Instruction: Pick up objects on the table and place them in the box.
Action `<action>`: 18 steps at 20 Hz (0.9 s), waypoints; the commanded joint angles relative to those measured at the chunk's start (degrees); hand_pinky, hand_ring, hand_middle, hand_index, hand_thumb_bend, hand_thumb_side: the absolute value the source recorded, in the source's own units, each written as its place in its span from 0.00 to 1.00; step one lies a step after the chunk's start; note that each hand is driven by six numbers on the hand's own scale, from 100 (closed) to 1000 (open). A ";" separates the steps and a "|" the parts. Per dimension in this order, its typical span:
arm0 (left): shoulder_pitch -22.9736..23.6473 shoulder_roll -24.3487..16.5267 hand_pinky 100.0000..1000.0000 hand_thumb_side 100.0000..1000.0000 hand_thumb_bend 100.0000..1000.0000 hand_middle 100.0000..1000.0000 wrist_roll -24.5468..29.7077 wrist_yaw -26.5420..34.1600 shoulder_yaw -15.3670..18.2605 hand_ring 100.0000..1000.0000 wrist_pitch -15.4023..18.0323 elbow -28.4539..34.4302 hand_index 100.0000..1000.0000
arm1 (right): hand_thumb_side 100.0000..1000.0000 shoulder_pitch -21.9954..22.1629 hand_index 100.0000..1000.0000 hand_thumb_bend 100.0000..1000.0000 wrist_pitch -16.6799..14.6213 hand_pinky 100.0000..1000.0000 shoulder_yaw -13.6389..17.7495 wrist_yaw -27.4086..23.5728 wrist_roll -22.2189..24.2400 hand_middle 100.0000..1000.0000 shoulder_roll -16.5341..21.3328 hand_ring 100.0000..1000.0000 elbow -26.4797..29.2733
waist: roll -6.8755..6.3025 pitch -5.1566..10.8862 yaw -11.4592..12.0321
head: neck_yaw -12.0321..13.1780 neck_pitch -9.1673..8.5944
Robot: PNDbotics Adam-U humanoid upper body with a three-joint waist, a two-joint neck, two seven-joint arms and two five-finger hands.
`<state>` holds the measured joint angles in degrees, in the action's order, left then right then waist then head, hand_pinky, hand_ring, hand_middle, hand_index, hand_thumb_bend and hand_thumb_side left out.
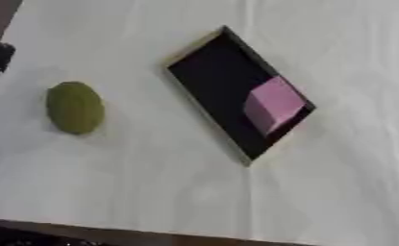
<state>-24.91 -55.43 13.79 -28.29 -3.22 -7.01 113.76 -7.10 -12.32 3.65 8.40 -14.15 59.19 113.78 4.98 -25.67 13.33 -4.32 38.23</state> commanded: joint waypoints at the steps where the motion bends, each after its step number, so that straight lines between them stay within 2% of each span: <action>1: -0.97 -4.75 0.82 0.49 0.44 0.79 7.65 -3.44 -0.31 0.82 0.54 0.64 0.90 | 0.58 0.38 0.79 0.00 -0.15 0.82 1.87 0.85 -2.24 0.67 0.53 0.74 0.81 | -0.35 1.37 -0.08 | -0.52 0.25; 7: -2.70 -5.97 0.84 0.43 0.53 0.80 16.17 -6.28 -1.96 0.83 2.17 -1.76 0.89 | 0.57 1.17 0.78 0.00 -0.69 0.82 2.61 0.83 -4.78 0.66 -0.37 0.73 0.81 | -0.26 1.58 -0.28 | -0.49 0.02; 10: -3.49 -5.79 0.85 0.48 0.56 0.80 18.88 -5.15 -2.69 0.84 3.26 -2.91 0.89 | 0.57 1.27 0.78 0.00 -0.81 0.81 2.76 0.52 -5.48 0.66 -0.68 0.72 0.81 | -0.25 1.62 -0.28 | -0.46 -0.03; 18: -7.72 -3.68 0.85 0.42 0.51 0.79 22.12 -3.09 -6.25 0.84 5.07 -6.77 0.88 | 0.60 1.20 0.78 0.00 -0.28 0.81 2.64 0.12 -5.66 0.65 -1.89 0.72 0.81 | -0.28 1.73 -0.44 | 0.01 -0.01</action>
<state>-31.83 -58.18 35.41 -31.74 -9.43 -2.16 107.30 -5.55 -12.69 5.30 8.80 -19.62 56.19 113.78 5.02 -25.44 12.94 -4.54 38.23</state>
